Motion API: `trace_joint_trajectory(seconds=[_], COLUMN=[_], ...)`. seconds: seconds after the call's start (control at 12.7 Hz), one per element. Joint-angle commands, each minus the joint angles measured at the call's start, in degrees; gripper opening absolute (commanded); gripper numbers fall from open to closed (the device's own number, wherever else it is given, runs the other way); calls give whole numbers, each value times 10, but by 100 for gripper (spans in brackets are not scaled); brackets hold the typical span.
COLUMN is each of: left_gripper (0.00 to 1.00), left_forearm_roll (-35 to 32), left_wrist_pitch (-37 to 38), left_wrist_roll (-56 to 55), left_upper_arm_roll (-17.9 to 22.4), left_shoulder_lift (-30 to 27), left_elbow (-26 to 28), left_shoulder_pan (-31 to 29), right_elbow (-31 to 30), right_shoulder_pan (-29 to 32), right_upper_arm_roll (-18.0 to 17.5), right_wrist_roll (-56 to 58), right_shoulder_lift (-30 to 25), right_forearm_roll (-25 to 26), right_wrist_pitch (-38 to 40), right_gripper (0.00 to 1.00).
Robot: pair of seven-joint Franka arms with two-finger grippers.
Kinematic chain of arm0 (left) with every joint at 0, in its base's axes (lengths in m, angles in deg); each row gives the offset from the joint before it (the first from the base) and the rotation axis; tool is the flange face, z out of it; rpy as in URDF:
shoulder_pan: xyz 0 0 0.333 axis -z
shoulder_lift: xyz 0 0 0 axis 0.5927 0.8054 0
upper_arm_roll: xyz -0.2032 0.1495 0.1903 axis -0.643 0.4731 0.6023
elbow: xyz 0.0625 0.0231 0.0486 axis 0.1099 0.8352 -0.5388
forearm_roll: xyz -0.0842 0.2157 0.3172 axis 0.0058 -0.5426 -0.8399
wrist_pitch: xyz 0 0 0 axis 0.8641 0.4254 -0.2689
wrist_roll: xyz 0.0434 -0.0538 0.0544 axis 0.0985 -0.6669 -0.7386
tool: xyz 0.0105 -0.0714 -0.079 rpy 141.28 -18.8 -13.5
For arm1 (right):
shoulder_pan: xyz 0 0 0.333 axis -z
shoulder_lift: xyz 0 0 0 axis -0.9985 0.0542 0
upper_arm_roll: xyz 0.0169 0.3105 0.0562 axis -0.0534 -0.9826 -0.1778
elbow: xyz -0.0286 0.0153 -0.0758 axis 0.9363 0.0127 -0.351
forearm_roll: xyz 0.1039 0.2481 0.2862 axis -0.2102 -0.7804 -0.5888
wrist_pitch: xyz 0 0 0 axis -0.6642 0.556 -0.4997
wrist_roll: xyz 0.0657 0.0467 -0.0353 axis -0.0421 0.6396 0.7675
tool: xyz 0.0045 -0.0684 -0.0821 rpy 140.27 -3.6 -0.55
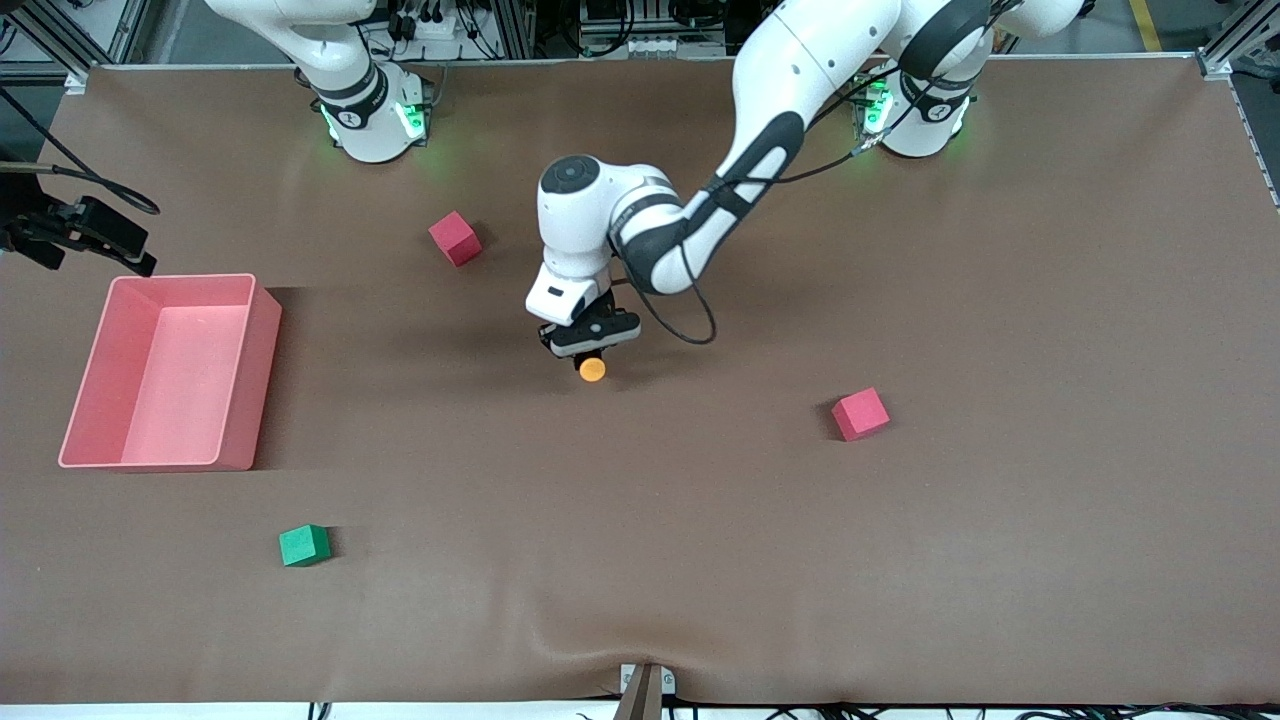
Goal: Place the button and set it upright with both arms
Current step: 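Lift the button with the left gripper and turn it cap-up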
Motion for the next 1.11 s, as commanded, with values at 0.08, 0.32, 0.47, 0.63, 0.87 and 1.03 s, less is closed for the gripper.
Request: trace_joint_trajectory(seconds=[0.08,0.32,0.47,0.63,0.87,1.03], left_gripper=[0,0,0,0,0,0], left_forearm_roll=[-170,-303,-353,-432,-469,-484], left_wrist_pitch=[-11,-7,9,30,39,39], left_wrist_roll=[-161,-228,-225,-226,-222,-222], left_upper_arm_roll=[11,13,17,22,33,33], left_shoulder_lift=[18,30,32,54,62,60], left_elbow=[6,18,34,37,37,36], left_shoulder_pan=[27,31,41,45,46,46], right_elbow=[-15,-15,-15,-15,-16,-16], right_shoulder_pan=[15,15,15,16,16,16], right_upper_arm_roll=[-12,-12,-12,-12,-12,-12], right_wrist_roll=[8,8,8,8,8,8], right_shoulder_lift=[-15,-15,-15,-15,-15,-15], right_forearm_roll=[1,1,1,1,0,1], right_wrist_pitch=[-3,-3,-3,-3,-3,-3], right_gripper=[100,100,100,100,100,100])
